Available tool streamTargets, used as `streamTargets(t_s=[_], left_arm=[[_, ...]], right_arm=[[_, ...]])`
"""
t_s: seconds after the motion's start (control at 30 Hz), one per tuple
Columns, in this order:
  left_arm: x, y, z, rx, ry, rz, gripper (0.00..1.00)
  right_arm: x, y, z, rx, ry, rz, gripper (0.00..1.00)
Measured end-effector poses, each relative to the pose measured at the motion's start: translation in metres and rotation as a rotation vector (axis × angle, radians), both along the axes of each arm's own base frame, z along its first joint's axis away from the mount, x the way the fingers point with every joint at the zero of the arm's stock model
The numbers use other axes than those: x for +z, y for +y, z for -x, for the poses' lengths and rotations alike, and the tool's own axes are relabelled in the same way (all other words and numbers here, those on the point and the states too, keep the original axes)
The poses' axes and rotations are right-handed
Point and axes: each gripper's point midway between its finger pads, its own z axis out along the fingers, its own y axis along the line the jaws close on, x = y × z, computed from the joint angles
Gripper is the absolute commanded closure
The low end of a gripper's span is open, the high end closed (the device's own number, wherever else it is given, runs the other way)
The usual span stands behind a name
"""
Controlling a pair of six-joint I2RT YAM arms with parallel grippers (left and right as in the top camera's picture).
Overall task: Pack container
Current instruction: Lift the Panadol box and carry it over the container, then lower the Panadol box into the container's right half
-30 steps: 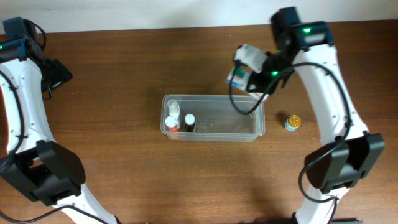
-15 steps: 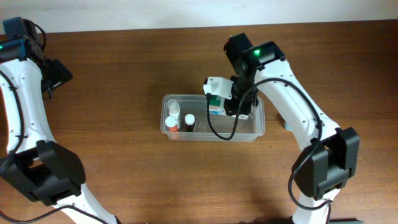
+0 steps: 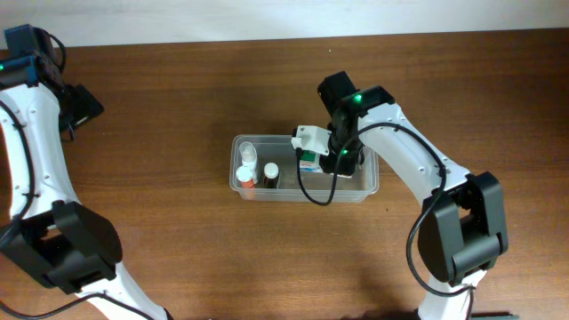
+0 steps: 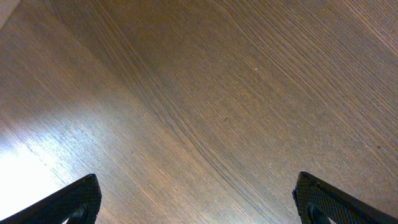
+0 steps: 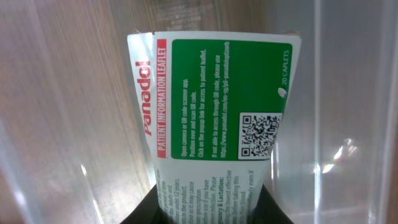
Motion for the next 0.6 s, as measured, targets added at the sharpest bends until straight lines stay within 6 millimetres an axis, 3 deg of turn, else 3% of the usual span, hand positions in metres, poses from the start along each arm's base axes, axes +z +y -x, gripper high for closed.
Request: streamTargets(t_s=[0.6], left_arm=[[0.000, 0.000, 0.000, 0.000, 0.000, 0.000, 0.01]], right_arm=[[-0.006, 0.013, -0.016, 0.078, -0.074, -0.060, 0.76]])
